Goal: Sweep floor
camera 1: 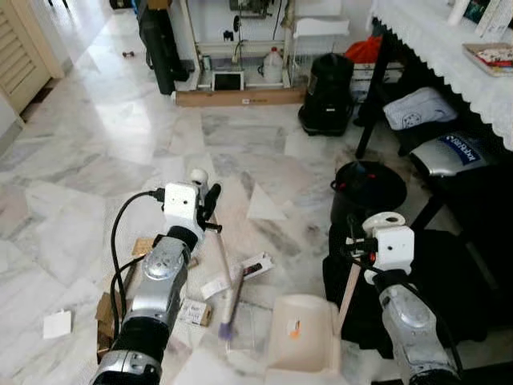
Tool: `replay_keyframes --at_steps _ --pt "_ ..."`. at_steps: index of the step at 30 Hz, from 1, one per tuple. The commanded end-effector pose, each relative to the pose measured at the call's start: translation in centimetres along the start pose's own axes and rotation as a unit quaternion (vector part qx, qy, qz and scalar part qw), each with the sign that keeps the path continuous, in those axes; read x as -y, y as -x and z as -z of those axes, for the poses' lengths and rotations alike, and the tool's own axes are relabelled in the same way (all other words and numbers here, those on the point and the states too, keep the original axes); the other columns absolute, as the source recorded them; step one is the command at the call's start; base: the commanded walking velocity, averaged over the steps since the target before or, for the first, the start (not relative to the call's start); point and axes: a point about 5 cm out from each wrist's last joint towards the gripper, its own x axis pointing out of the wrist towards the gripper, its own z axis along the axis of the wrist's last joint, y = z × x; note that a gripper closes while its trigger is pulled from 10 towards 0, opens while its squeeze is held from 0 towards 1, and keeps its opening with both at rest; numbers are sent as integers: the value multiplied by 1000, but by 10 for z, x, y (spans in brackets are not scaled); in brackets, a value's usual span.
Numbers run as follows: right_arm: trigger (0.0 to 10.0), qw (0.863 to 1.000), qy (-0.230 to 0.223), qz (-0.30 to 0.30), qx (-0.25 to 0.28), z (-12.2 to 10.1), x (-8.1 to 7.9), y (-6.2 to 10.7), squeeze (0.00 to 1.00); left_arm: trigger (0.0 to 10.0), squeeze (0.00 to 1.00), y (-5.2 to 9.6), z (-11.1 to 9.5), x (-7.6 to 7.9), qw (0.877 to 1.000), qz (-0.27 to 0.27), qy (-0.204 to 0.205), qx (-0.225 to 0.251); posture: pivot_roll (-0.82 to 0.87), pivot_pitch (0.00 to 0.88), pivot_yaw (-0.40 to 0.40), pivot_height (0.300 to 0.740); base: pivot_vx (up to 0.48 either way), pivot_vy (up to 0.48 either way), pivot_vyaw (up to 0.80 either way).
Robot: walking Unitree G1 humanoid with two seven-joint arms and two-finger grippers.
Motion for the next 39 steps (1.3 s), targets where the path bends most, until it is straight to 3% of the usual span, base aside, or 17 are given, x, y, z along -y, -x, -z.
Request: replay_keyframes --at_steps 1,16,31,39 --pt "10000 1000 1 -1 8 -1 -1 1 0 10000 0 -1 -6 -1 1000 2 -8 15 65 111 35 740 0 0 0" --pt "10000 1000 -10 -10 -21 16 -12 6 0 10000 0 -5 -4 -3 1000 13 -29 2 78 146 34 740 0 0 0" --pt "10000 999 -11 -14 -28 22 -23 6 0 10000 0 -1 -5 -9 999 13 -33 1 105 185 35 740 0 0 0" --pt "10000 999 -14 -14 -26 20 -26 4 0 10000 0 4 5 -8 999 32 -35 -27 107 187 41 740 0 0 0"
